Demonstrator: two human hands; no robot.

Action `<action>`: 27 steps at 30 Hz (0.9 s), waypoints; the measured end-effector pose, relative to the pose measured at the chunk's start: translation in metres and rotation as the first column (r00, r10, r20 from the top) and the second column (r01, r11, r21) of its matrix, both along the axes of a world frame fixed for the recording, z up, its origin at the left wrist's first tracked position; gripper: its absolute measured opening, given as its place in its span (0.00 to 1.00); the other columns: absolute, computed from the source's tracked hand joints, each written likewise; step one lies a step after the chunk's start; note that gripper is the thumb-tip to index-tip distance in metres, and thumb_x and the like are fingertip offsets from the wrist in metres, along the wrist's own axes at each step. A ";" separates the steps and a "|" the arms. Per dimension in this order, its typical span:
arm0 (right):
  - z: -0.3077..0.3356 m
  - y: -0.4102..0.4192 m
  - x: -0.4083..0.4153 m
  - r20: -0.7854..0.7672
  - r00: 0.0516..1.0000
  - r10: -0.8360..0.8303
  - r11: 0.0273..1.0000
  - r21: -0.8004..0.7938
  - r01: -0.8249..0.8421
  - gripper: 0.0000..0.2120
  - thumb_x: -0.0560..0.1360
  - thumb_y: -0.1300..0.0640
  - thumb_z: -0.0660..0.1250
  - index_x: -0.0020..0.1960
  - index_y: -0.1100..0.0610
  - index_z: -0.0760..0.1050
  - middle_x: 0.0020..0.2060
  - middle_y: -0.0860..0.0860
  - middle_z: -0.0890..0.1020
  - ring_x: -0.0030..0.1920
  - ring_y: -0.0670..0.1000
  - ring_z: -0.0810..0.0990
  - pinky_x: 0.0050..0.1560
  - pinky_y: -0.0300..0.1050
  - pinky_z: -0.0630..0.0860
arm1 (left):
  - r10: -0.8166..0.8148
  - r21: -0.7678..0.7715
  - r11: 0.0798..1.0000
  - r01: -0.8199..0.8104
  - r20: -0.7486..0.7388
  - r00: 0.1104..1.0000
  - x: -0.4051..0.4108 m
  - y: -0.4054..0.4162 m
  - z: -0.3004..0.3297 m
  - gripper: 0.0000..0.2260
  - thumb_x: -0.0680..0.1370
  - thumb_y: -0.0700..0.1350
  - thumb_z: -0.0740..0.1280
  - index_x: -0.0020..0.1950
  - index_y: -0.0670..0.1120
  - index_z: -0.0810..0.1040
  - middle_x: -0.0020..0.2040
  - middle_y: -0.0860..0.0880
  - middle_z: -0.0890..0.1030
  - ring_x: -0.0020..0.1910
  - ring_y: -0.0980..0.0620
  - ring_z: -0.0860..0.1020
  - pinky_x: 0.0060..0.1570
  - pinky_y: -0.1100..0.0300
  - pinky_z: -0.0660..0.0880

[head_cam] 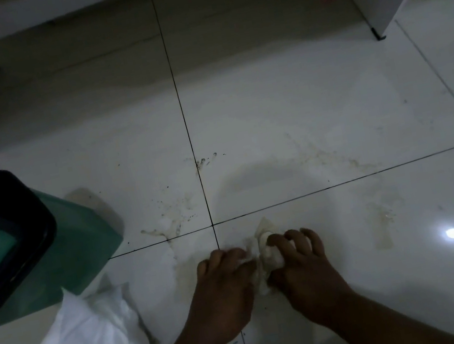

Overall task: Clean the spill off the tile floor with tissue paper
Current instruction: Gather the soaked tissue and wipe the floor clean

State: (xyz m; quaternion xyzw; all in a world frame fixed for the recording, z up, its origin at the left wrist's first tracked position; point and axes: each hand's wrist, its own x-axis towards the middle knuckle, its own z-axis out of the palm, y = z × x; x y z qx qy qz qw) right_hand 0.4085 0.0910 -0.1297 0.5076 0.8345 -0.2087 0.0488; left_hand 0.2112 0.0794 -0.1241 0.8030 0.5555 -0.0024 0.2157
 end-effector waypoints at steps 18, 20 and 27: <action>0.000 0.000 0.030 -0.131 0.857 -0.498 0.855 -0.241 0.459 0.10 0.71 0.60 0.61 0.48 0.48 0.76 0.40 0.47 0.81 0.42 0.52 0.81 0.39 0.40 0.70 | 0.116 -0.021 0.993 -0.115 0.039 0.992 0.038 0.019 -0.018 0.10 0.72 0.49 0.69 0.53 0.51 0.82 0.46 0.51 0.81 0.47 0.46 0.77 0.45 0.51 0.75; 0.002 0.007 0.027 -0.160 0.816 -0.556 0.826 -0.216 0.520 0.08 0.72 0.62 0.63 0.47 0.52 0.75 0.37 0.48 0.80 0.40 0.53 0.81 0.37 0.41 0.70 | 0.157 -0.017 0.987 -0.157 0.051 0.986 0.042 0.022 -0.020 0.09 0.72 0.50 0.69 0.50 0.51 0.81 0.46 0.51 0.79 0.47 0.46 0.76 0.45 0.52 0.74; 0.008 0.018 -0.022 -0.336 0.636 -0.695 0.718 -0.287 0.634 0.20 0.75 0.59 0.67 0.67 0.56 0.73 0.54 0.53 0.81 0.54 0.53 0.80 0.50 0.36 0.71 | 0.214 -0.058 0.976 -0.208 0.150 0.965 0.026 0.017 -0.029 0.15 0.69 0.54 0.67 0.55 0.56 0.79 0.50 0.56 0.77 0.50 0.52 0.73 0.48 0.57 0.71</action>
